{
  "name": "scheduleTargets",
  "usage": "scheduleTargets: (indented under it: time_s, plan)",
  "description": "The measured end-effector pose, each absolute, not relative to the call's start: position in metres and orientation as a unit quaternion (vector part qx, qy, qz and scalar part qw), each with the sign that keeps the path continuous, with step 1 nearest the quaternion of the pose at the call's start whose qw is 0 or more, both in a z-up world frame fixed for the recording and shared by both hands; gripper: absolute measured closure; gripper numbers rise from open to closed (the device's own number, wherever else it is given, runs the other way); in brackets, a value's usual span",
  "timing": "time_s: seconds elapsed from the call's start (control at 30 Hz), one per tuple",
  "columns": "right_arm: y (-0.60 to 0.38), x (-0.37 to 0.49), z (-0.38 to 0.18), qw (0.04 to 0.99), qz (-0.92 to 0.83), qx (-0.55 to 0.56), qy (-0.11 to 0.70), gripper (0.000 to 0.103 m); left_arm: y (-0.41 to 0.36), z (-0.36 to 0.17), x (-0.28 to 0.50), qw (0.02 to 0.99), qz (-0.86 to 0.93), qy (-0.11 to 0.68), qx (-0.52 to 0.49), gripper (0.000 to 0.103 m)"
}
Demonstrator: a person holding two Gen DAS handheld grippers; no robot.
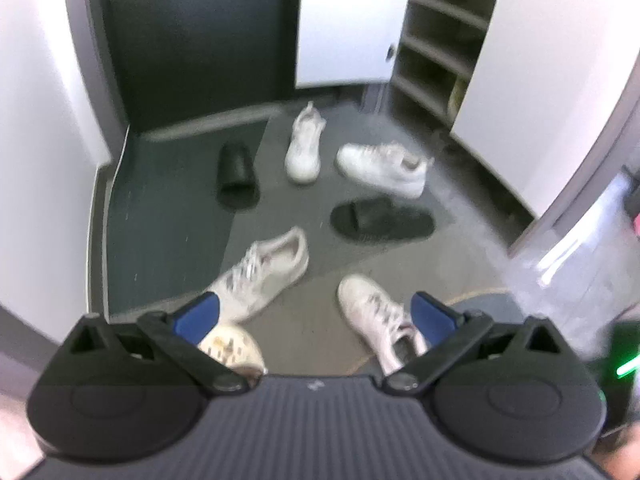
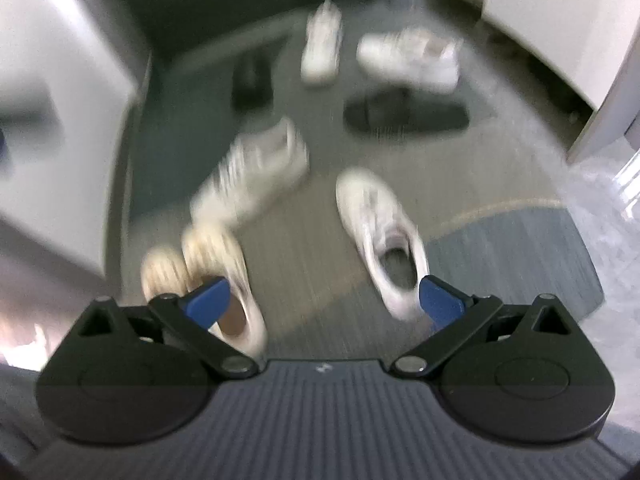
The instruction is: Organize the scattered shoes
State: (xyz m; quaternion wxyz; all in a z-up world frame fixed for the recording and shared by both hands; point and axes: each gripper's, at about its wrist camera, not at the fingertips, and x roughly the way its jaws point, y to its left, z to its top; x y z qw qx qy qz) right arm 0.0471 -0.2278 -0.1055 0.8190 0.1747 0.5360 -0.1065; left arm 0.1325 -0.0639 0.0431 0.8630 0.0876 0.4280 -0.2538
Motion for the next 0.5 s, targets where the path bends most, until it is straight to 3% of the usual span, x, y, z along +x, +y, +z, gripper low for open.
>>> scheduleTargets:
  time_s: [0.23,0.3,0.5]
  plan:
    - [-0.166,0.093,-0.135,0.810,0.029,0.053,0.583,0.000,-0.034,0.086,0.166,0.885,-0.255,0.386,0.046,0.000]
    - [-0.136,0.120,-0.151,0.785,0.174,0.010,0.595,0.000,-0.020,0.092,0.176,0.906,-0.227,0.352,0.052,0.000]
    - [-0.094,0.167,-0.199,0.761,0.327,-0.257,0.497,0.000,-0.006,0.075,0.204,0.886,-0.220,0.408,0.008,0.000]
